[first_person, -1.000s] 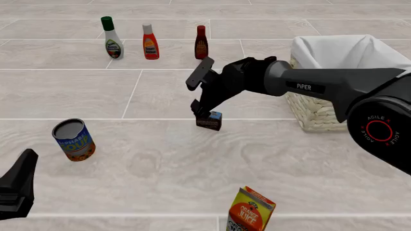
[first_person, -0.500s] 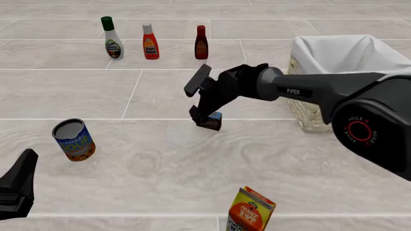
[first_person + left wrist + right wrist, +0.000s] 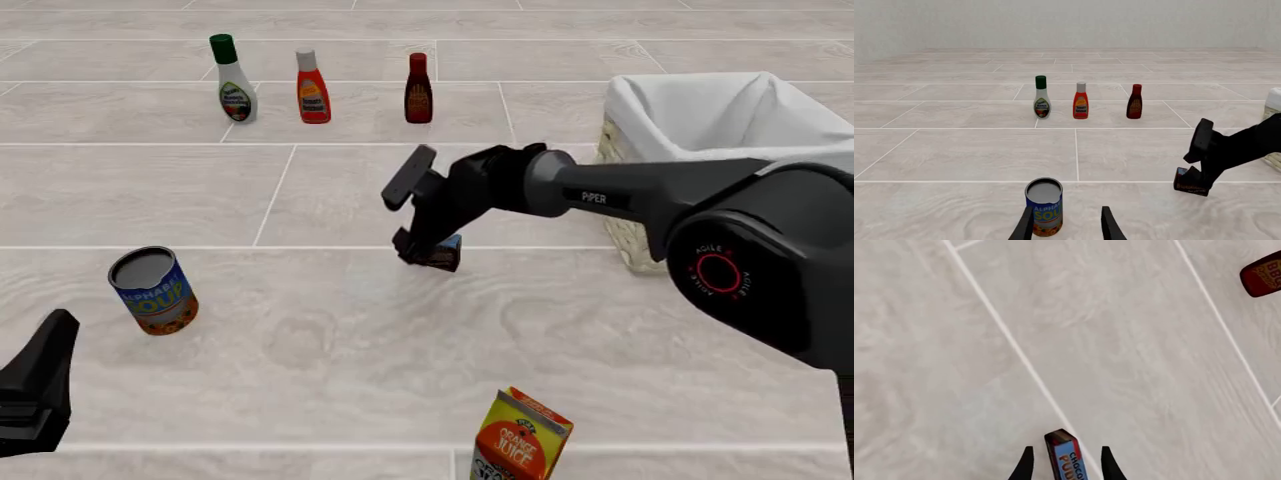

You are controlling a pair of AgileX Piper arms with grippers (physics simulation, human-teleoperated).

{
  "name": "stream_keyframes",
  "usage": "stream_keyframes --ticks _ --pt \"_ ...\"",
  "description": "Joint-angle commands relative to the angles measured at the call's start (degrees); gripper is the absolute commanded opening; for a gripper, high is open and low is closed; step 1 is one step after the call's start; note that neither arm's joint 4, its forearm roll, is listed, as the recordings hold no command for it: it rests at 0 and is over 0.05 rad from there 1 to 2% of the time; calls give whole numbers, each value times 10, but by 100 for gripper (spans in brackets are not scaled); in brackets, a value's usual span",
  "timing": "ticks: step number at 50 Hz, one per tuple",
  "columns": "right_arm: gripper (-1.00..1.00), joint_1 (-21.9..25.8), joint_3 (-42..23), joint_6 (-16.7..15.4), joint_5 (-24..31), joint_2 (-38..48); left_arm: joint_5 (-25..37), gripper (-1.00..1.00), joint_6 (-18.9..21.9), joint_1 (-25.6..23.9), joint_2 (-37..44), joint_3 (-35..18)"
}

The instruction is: Pick the chocolate pudding and place it in the basket.

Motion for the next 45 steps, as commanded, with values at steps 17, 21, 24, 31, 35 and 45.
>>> stream_keyframes --ticks 17,21,24,31,35,45 --pt "100 -2 -25 3 6 33 2 100 0 -4 -3 1" --pt "100 0 -24 6 3 38 2 100 0 -4 -3 1" --pt "100 -1 -24 5 3 40 2 100 0 -4 -3 1" --pt "-100 -1 -20 3 -2 38 2 100 1 -4 -3 1" --pt "-100 -5 -17 1 -5 35 2 100 0 -4 -3 1" --pt "-100 -3 21 -5 -8 -16 2 100 0 -4 -3 1"
